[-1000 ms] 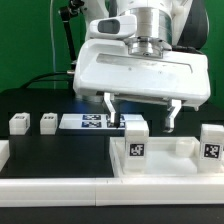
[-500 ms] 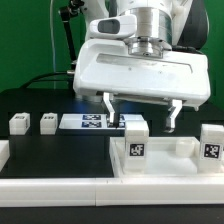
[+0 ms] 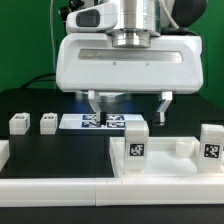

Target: Assemble square table

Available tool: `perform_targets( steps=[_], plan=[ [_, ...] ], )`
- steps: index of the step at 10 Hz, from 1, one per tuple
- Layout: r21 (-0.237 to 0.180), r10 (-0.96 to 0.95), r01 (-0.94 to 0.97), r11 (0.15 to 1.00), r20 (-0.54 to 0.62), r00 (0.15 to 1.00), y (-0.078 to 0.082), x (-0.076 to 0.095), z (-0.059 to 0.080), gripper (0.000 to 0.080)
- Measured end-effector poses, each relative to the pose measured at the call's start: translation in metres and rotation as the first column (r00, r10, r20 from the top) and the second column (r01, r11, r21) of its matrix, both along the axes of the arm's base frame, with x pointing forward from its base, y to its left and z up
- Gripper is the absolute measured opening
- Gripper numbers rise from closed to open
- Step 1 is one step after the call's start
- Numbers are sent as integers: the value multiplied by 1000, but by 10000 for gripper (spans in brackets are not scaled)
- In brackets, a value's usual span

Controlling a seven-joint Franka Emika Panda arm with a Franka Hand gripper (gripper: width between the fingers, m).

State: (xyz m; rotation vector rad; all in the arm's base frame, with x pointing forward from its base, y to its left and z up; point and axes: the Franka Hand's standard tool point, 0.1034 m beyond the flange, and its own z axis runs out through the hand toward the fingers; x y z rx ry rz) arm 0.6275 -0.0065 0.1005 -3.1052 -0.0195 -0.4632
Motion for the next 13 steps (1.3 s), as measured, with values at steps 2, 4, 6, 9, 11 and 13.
perform_targets(
  steps=[2, 4, 6, 9, 11, 13],
  plan=[
    [48, 5, 5, 999, -219, 976, 11, -4, 3, 649],
    [69, 29, -4, 998, -360, 933, 16, 1, 1, 649],
    [69, 29, -5, 998, -355, 935, 16, 5, 0, 649],
    [58, 10, 11, 998, -351, 936, 3, 9, -14, 649],
    [50, 1, 16, 999, -314, 950, -2, 14, -19, 649],
    [50, -10, 27, 998, -316, 949, -1, 13, -19, 459]
  ],
)
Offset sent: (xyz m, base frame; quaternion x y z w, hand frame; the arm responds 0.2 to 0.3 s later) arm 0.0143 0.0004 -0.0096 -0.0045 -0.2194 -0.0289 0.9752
